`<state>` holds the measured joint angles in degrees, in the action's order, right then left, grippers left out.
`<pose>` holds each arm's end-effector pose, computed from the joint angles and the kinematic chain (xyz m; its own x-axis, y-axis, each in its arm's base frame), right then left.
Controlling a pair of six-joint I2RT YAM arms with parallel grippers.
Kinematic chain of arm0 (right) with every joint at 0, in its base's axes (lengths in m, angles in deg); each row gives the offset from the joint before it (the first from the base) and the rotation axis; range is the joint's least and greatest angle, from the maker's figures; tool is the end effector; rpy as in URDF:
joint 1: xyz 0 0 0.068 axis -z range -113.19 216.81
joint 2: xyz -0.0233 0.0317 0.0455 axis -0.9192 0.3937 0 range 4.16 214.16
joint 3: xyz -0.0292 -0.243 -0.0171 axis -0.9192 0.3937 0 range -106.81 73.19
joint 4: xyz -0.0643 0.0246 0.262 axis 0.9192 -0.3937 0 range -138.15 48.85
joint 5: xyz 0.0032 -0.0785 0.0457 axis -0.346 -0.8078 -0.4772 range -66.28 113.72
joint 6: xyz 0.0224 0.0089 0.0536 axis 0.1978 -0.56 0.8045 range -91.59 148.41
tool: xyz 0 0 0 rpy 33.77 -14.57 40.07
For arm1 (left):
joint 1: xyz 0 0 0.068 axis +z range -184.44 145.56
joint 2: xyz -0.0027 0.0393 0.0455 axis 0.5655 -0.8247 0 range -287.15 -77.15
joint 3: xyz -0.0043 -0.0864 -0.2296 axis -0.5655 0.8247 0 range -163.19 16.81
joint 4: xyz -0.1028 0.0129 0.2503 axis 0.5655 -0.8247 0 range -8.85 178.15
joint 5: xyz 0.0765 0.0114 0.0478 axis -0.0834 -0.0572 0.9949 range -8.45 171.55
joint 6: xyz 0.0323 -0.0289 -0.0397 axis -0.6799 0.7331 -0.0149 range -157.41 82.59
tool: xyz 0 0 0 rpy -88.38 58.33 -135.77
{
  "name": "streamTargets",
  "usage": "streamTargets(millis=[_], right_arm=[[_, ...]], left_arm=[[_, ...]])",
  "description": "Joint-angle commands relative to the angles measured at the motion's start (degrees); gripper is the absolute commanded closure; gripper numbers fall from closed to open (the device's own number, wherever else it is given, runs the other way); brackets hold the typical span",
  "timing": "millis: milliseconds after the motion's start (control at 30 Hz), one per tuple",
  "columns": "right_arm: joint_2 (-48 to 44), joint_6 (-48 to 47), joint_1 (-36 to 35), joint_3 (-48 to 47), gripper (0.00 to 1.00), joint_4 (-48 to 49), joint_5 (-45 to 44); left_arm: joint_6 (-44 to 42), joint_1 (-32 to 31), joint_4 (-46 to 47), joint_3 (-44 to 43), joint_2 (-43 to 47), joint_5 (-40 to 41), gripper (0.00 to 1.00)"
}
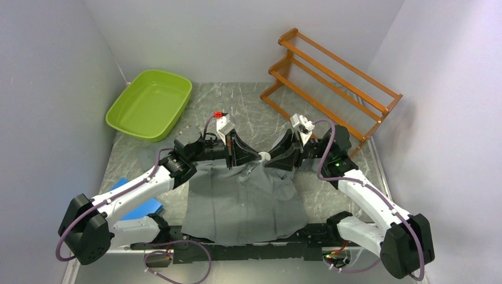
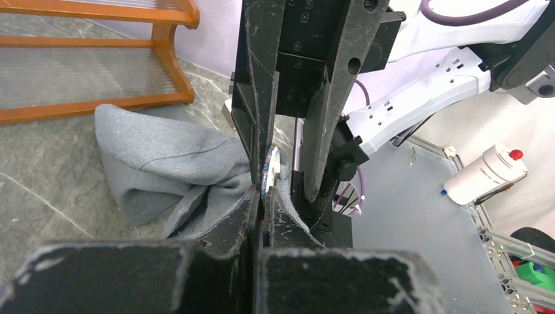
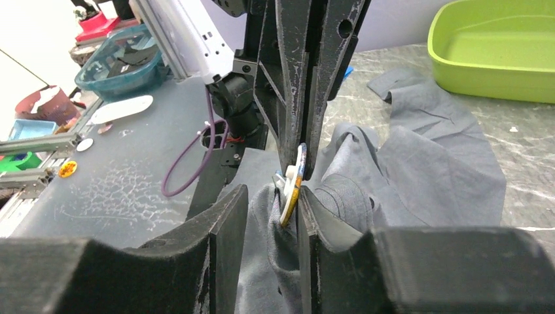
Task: Pin the brooch onto the clothing
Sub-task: Pin the brooch to the clothes.
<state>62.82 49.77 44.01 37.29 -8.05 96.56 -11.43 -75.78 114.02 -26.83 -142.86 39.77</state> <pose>0.2064 0.1309 0.2868 -0.2032 0.0312 -0.9786 -0.9737 -0.1113 0.1986 0.1972 -0.2112 0.2949 -0.3896 -0.0922 -0.9164 0.9133 0.0895 -0.3973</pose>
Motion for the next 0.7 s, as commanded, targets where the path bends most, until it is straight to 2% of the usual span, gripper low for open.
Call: streamTargets(millis=[0, 200, 267, 667], right_arm=[[-3.4, -2.17, -0.07, -2.44, 0.64, 0.08, 3.37], [-3.45, -0.35, -0.06, -2.33, 0.76, 1.89, 2.99], [-2.86, 0.09, -0.17, -2.63, 0.77, 1.61, 2.62], [2.15, -5.73, -2.01, -6.39, 0.92, -9.14, -1.23]], left_arm=[[-1.18, 0.47, 0.37, -1.8, 1.39, 1.43, 0.97], [-0.82, 0.47, 0.85, -1.95, 0.93, 1.16, 0.97], [-0.64, 0.48, 1.02, -2.14, 0.67, 0.81, 0.97], [0.04, 0.52, 1.39, -2.68, -0.3, 0.19, 0.97]])
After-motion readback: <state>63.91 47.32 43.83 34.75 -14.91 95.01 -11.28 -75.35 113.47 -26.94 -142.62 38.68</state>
